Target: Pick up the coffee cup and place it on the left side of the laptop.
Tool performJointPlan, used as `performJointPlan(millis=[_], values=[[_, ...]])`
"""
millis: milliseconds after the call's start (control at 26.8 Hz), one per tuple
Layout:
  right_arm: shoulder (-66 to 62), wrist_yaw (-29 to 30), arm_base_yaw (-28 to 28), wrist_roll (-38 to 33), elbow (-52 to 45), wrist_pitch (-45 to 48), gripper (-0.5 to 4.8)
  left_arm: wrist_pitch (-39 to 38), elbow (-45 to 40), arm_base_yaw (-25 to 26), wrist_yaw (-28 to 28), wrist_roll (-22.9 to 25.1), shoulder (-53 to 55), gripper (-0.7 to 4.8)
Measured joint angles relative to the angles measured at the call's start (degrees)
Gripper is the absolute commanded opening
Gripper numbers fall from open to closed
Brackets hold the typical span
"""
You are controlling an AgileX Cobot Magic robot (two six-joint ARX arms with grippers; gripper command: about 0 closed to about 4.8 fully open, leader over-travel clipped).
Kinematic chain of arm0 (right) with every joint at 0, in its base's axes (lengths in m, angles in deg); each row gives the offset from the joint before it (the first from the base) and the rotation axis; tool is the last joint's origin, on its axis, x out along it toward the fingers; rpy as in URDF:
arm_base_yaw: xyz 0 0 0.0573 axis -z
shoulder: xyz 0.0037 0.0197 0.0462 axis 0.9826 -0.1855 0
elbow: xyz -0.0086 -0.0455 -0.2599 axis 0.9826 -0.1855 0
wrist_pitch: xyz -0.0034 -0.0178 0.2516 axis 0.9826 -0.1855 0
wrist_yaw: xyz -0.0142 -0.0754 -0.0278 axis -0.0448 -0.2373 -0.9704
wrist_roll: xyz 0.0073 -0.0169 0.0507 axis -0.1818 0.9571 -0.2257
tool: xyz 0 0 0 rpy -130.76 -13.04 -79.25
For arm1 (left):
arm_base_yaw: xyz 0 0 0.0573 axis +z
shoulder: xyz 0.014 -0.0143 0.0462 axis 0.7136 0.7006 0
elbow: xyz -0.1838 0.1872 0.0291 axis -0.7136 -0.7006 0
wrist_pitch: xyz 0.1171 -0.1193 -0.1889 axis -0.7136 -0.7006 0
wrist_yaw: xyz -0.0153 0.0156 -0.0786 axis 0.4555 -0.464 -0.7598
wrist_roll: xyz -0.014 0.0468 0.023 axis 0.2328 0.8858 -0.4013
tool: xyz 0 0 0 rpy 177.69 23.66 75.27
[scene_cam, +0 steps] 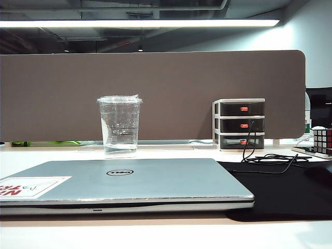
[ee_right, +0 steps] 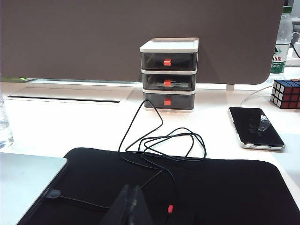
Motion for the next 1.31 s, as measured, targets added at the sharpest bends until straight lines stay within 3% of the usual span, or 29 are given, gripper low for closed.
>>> performJointPlan(millis=[523, 635, 897, 1158, 1308], values=[[0.0, 1.2, -0.02, -0.33, 0.0, -0.07, -0.01, 0.0, 0.0, 0.0, 0.0, 0.0, 0.0, -0.05], [0.0, 7.52, -0.02, -1.95, 0.0, -0.81, -0.01, 0.0, 0.0, 0.0, -0.57, -0.02, 0.0, -0.05], [0.0, 32.2, -0.07, -3.72, 0.0, -3.48, -0.01, 0.0, 0.0, 0.0, -7.13, -1.81, 0.0, -0.05], [0.0, 33.81, -0.04, -3.85, 0.0, -3.89, -0.01, 0.02, 0.0, 0.0, -16.11, -6.93, 0.0, 0.0], [0.0, 33.81, -0.04, -3.85, 0.0, -3.89, -0.01, 0.0, 0.0, 0.0, -17.44, -7.76, 0.0, 0.66]])
